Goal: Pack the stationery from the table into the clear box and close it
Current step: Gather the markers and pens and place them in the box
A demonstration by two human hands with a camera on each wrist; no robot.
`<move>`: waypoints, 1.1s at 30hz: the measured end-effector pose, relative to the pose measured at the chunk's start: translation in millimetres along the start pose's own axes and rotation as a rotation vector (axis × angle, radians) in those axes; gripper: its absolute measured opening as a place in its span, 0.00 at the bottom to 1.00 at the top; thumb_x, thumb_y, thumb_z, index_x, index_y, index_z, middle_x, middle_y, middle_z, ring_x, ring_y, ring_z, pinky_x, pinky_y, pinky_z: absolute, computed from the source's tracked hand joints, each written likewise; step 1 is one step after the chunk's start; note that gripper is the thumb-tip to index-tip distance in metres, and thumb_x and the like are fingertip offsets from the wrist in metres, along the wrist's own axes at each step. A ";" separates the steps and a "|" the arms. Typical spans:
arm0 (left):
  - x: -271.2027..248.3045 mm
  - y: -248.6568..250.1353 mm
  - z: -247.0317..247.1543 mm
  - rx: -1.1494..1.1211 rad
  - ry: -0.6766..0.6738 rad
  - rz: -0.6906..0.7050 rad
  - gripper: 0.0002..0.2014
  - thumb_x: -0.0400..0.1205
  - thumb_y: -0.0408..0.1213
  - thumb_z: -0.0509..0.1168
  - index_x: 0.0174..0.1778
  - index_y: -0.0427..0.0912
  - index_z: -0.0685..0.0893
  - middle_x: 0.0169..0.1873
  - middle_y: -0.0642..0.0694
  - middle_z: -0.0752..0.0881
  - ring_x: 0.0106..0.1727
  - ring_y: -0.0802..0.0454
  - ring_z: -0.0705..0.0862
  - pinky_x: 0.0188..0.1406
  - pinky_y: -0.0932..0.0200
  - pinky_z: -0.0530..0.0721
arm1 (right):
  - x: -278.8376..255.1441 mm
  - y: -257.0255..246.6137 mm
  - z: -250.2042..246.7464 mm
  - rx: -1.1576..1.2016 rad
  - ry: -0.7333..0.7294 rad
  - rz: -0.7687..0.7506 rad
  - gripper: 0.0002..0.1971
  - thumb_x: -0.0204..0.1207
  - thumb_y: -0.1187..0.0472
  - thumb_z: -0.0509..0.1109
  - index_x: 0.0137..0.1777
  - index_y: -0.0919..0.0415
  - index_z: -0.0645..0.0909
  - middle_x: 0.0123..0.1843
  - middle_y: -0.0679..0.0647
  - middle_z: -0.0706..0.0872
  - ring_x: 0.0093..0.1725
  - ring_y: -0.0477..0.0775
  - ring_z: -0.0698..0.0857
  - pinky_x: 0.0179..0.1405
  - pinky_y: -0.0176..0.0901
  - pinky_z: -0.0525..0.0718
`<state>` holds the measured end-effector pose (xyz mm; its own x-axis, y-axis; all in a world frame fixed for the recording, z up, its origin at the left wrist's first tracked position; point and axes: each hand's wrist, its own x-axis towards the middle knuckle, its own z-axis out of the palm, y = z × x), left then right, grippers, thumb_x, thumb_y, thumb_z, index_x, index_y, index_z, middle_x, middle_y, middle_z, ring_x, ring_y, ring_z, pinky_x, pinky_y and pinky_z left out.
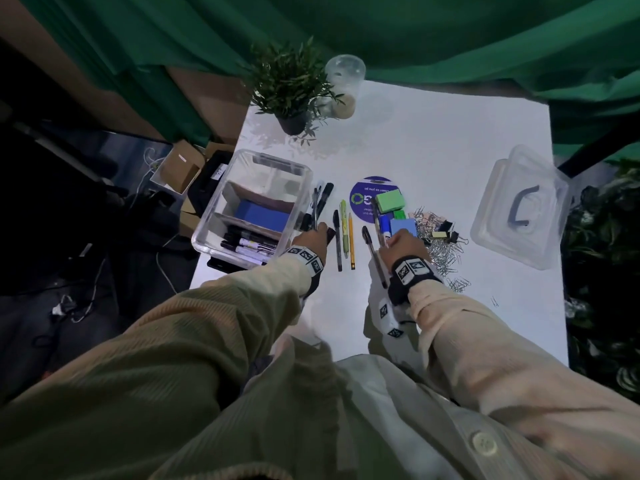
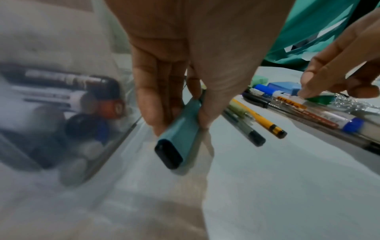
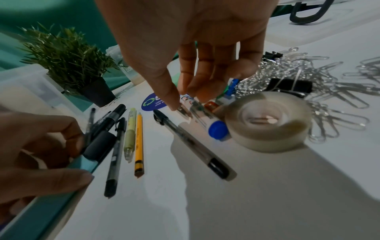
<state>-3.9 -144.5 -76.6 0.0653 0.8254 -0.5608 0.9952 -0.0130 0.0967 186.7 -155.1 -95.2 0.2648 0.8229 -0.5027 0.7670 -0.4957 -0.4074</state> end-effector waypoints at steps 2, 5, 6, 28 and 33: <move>1.4 -0.7 5.0 -0.056 -0.008 -0.032 0.26 0.83 0.32 0.62 0.75 0.37 0.61 0.58 0.33 0.84 0.57 0.35 0.85 0.43 0.48 0.79 | 4.1 -6.3 -2.4 -0.020 0.002 -0.004 0.08 0.75 0.57 0.69 0.52 0.55 0.78 0.50 0.56 0.85 0.45 0.59 0.85 0.49 0.47 0.86; 4.8 -2.2 5.8 -0.097 -0.033 -0.077 0.36 0.81 0.34 0.65 0.81 0.35 0.52 0.61 0.33 0.83 0.59 0.36 0.84 0.46 0.47 0.81 | 8.6 -13.6 -1.4 -0.142 -0.033 -0.011 0.15 0.77 0.51 0.68 0.59 0.58 0.75 0.54 0.60 0.84 0.52 0.62 0.85 0.56 0.54 0.85; 6.3 -2.1 3.6 -0.118 -0.039 -0.089 0.38 0.80 0.35 0.67 0.81 0.34 0.52 0.62 0.34 0.82 0.60 0.36 0.84 0.48 0.48 0.82 | 8.7 -15.4 -0.3 -0.185 -0.043 -0.010 0.17 0.77 0.50 0.67 0.60 0.58 0.74 0.55 0.60 0.83 0.53 0.63 0.85 0.57 0.55 0.85; 70.1 13.7 -25.4 -0.186 0.154 -0.192 0.15 0.84 0.34 0.57 0.66 0.37 0.68 0.63 0.33 0.80 0.65 0.33 0.79 0.60 0.41 0.80 | 7.5 -16.6 2.8 0.070 -0.006 -0.033 0.23 0.67 0.54 0.73 0.60 0.60 0.74 0.48 0.58 0.82 0.48 0.62 0.84 0.48 0.51 0.86; 61.0 11.2 -28.4 -0.171 0.081 -0.118 0.26 0.80 0.30 0.62 0.73 0.36 0.60 0.62 0.34 0.82 0.63 0.34 0.82 0.61 0.43 0.78 | 8.8 -17.3 -3.9 0.191 -0.014 0.001 0.23 0.72 0.50 0.70 0.63 0.62 0.76 0.52 0.60 0.85 0.49 0.63 0.86 0.51 0.54 0.87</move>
<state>9.1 -78.3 -86.4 -0.0641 0.8581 -0.5095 0.9684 0.1768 0.1760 178.0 -138.2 -89.6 0.2567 0.8189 -0.5134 0.6415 -0.5417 -0.5432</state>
